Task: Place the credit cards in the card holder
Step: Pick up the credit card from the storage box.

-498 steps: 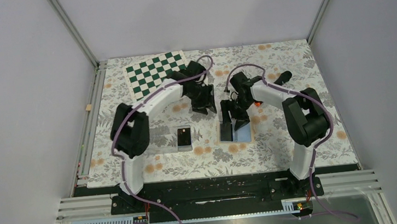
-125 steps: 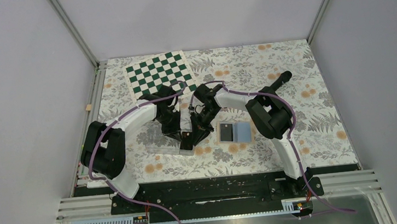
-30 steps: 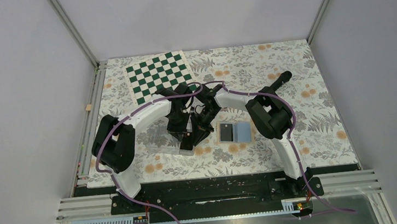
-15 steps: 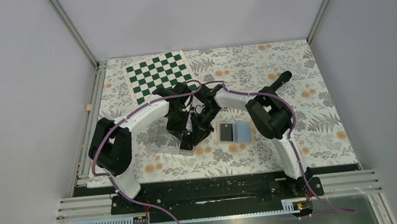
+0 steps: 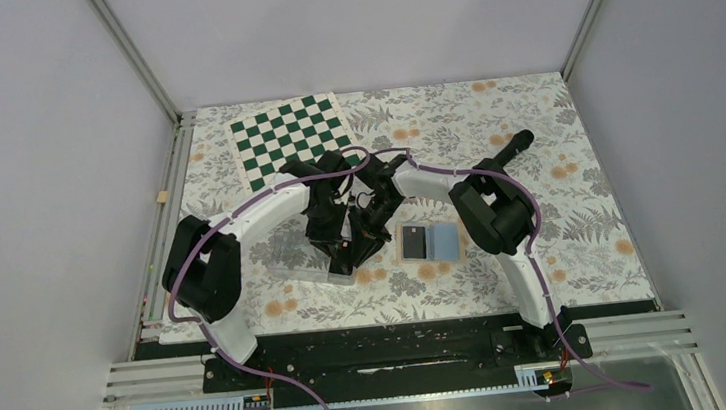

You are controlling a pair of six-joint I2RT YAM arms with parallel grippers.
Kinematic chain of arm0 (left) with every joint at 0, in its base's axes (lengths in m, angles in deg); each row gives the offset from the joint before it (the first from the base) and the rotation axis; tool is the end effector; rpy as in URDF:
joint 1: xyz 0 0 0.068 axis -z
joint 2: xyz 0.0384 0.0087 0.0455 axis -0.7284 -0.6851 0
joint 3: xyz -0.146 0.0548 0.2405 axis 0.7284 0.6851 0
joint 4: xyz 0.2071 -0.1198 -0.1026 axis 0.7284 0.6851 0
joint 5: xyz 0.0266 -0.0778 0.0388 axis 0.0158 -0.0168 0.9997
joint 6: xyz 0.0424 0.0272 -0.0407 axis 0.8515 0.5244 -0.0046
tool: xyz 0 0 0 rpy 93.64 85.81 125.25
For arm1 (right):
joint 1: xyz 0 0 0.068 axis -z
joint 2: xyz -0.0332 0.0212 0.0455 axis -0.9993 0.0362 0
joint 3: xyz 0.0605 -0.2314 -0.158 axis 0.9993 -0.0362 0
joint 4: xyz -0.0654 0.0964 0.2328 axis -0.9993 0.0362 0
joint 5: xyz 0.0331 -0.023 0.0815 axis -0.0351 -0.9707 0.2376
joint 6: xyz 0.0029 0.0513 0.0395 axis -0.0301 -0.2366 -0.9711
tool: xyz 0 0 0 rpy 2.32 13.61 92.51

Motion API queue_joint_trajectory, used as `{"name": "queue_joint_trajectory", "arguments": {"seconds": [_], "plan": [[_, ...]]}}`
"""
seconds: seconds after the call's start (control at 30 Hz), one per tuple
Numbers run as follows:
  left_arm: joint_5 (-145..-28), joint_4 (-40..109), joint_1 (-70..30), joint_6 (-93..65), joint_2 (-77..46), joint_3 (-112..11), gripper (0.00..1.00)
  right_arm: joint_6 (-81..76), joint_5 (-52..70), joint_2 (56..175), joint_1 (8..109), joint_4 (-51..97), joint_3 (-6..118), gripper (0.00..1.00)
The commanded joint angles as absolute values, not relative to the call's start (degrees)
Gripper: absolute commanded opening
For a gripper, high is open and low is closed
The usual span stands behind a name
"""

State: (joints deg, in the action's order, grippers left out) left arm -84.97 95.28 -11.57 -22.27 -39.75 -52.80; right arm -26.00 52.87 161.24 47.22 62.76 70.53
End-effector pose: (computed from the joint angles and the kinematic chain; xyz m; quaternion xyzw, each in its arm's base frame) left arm 0.2635 -0.1929 0.2163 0.1402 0.9869 -0.0768 0.0236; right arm 0.3084 0.3177 0.1372 0.1282 -0.8867 -0.4103 0.1703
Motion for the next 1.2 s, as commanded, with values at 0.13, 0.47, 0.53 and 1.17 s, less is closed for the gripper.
{"name": "queue_joint_trajectory", "arguments": {"seconds": [0.13, 0.47, 0.53, 1.17], "plan": [[-93.2, 90.9, -10.6, -24.0, -38.7, -54.5, 0.12, -24.0, 51.1, 162.1, 46.0, 61.2, 70.1, 0.02], [-94.7, 89.0, -11.5, -26.2, -34.8, -51.4, 0.04, -24.0, 51.1, 162.0, 45.9, 61.2, 70.0, 0.01], [-96.0, 88.2, -12.2, -26.6, -34.1, -50.5, 0.06, -24.0, 51.1, 162.0, 45.9, 61.2, 70.0, 0.02], [-101.5, 85.3, -13.5, -26.4, -36.4, -47.3, 0.23, -23.8, 51.1, 161.9, 46.0, 61.2, 69.9, 0.01]]}}
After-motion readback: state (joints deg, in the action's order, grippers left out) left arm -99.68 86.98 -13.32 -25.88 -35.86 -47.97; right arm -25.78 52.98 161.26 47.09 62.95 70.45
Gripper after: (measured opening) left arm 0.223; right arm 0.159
